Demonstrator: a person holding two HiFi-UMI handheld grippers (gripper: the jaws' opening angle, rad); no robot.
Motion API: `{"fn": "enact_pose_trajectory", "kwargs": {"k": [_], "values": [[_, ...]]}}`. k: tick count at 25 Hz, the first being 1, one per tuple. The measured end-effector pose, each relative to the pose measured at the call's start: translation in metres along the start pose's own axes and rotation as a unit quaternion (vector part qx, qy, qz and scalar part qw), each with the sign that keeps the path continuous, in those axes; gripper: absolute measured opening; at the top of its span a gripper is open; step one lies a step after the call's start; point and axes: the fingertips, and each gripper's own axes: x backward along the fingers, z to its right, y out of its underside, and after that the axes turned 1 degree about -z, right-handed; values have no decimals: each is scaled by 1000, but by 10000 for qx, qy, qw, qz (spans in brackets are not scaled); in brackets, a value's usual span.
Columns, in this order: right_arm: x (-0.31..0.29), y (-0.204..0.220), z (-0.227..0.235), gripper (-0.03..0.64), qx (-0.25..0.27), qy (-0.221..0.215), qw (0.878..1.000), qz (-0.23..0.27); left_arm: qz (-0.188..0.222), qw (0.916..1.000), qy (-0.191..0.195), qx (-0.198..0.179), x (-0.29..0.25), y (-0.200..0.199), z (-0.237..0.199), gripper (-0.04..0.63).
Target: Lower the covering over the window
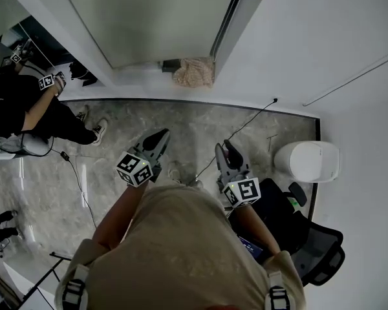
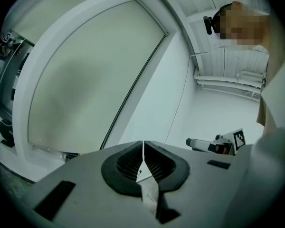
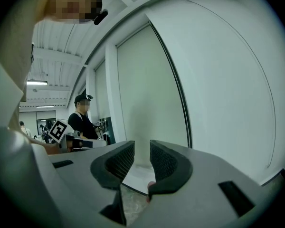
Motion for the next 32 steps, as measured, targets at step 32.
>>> {"fn": "enact_pose_trajectory", "kwargs": {"k": [32], "values": [[-96,-7,3,87,-209,-51,9998,-29,388,9989,244,-70,-14,-47,-72,23]]}}
